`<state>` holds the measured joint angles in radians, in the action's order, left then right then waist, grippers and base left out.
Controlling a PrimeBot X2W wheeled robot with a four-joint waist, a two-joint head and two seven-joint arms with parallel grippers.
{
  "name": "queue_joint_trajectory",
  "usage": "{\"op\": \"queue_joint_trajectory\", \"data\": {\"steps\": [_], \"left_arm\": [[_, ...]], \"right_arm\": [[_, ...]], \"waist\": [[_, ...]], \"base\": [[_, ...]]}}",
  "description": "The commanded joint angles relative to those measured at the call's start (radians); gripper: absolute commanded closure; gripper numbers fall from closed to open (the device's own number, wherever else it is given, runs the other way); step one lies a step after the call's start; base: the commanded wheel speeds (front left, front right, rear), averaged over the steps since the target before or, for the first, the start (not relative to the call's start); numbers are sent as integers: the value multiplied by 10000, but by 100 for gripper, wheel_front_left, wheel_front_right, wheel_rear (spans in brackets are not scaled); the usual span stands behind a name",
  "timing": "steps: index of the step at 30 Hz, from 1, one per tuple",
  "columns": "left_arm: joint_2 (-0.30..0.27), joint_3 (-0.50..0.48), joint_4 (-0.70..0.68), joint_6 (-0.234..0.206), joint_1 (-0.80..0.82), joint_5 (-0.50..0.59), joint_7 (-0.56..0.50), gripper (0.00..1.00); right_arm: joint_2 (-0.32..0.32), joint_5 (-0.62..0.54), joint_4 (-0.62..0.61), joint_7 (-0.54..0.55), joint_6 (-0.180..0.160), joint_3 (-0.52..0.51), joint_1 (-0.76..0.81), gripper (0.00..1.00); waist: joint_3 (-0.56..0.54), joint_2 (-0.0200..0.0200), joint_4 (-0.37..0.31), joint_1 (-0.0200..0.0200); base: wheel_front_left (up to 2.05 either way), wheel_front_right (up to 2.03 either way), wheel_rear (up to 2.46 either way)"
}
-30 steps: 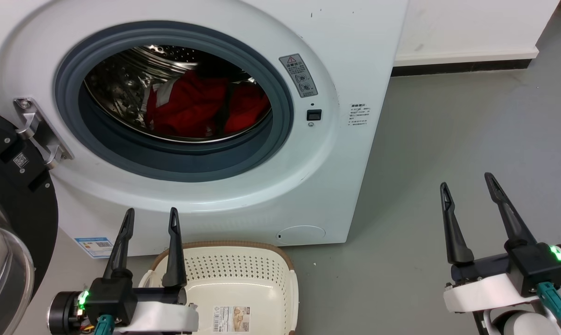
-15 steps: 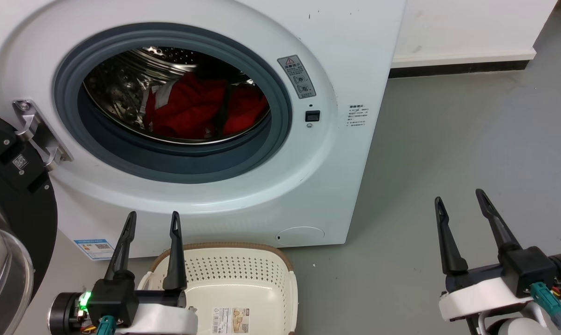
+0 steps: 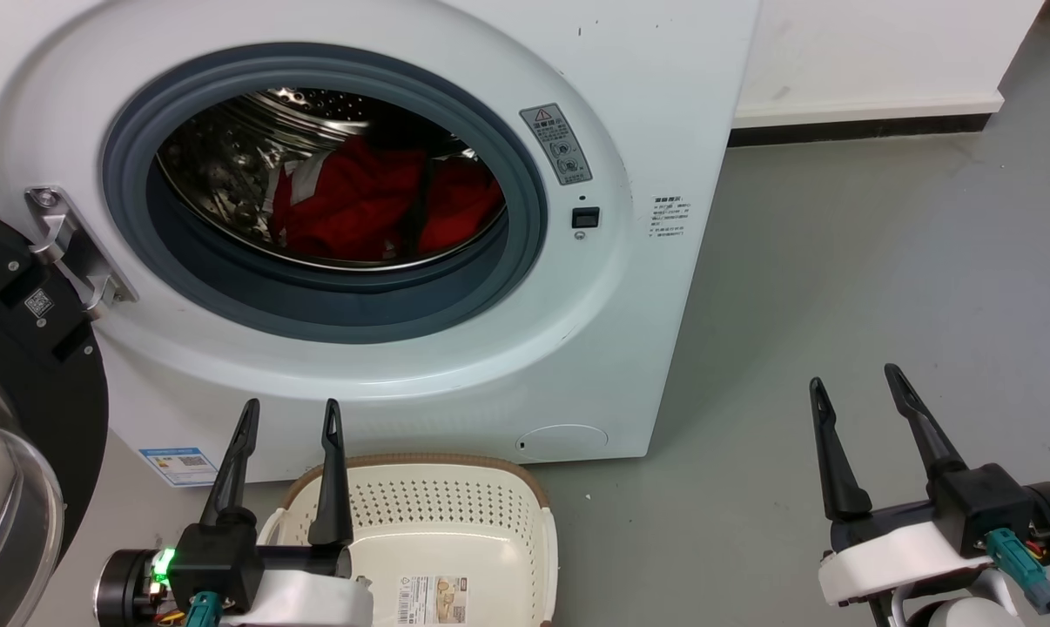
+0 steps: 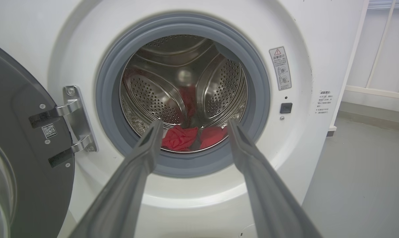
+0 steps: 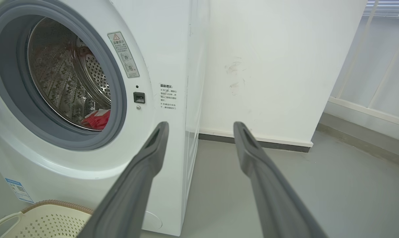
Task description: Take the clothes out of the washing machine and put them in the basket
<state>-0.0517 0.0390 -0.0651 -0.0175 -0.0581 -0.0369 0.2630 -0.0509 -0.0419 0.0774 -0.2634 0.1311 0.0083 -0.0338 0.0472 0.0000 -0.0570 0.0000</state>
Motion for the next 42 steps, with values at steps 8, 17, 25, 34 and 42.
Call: {"op": "queue_joint_trajectory", "data": {"steps": [8,17,25,34,42], "left_arm": [[20,-82,385,-148,-20,-85,26,0],[-6,-468,1059,276,1111,-18,28,0],[-701,-959,1728,783,3239,112,26,0],[-2346,-1231,4507,1315,7174,-240,26,0],[-4147,-173,7004,1463,11341,-509,-1529,0]], "right_arm": [[14,130,-103,-21,-7,-6,-194,0],[13,337,-651,-21,-7,-61,-843,0],[16,484,-1046,-21,-7,-240,-1705,0],[21,768,-1418,-21,-7,-336,-2296,0],[21,1069,-1645,-23,-8,117,-2511,0]], "waist": [[272,0,30,0],[2174,0,-232,0],[4203,0,-735,0],[5981,0,-1198,0],[7109,0,-1665,0]], "base": [[0,0,0],[0,0,0],[0,0,0],[0,0,0],[0,0,0]]}}
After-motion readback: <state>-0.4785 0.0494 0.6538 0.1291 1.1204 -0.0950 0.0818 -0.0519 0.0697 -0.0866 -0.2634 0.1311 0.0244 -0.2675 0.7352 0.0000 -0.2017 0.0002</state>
